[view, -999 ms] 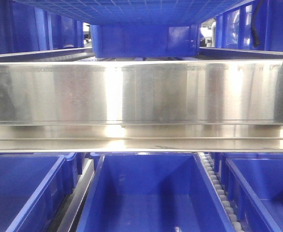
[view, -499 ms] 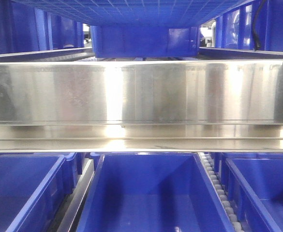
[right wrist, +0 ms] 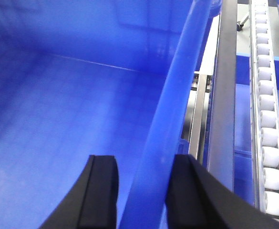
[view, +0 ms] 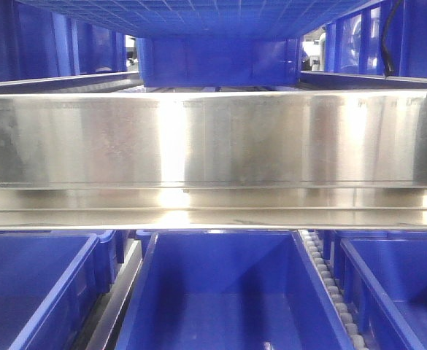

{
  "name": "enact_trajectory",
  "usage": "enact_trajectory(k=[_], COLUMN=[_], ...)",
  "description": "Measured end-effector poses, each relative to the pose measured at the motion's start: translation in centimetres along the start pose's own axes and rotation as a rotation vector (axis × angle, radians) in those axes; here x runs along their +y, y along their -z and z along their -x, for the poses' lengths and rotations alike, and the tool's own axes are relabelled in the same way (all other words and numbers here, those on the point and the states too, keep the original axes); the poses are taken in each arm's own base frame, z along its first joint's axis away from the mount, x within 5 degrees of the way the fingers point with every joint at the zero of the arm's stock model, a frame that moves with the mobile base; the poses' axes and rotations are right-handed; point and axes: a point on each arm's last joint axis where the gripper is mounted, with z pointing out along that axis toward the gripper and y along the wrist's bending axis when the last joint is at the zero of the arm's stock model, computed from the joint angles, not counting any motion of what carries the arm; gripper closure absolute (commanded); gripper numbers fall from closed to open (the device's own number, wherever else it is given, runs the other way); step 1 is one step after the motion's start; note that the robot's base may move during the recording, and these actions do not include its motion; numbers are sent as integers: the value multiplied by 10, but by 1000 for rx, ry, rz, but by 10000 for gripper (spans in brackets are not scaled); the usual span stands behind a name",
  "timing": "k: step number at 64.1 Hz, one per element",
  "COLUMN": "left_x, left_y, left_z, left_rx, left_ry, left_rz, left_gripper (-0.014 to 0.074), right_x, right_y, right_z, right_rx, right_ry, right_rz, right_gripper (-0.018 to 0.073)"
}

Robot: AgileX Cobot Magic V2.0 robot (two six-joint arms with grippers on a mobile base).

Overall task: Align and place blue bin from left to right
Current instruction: 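Pull the held blue bin back off the shelf with both grippers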

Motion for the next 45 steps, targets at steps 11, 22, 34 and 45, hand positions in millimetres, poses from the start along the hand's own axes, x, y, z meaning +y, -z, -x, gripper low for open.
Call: enact_trajectory(k=[11, 22, 34, 45], left_x=[0, 0, 0, 0], left_y=[0, 0, 0, 0], left_z=[0, 0, 0, 0], left_rx=[0, 0, 0, 0], left_ry=[0, -1, -1, -1], left_rz=[0, 2, 2, 2], left_gripper=[708, 708, 708, 708], right_x=[0, 0, 0, 0], right_y=[0, 0, 0, -1], right_z=[0, 1, 1, 1], right_rx=[-2, -6, -10, -7], right_ry=[0, 0, 2, 2], right_rz=[0, 0, 0, 0], right_gripper=[629, 629, 629, 629])
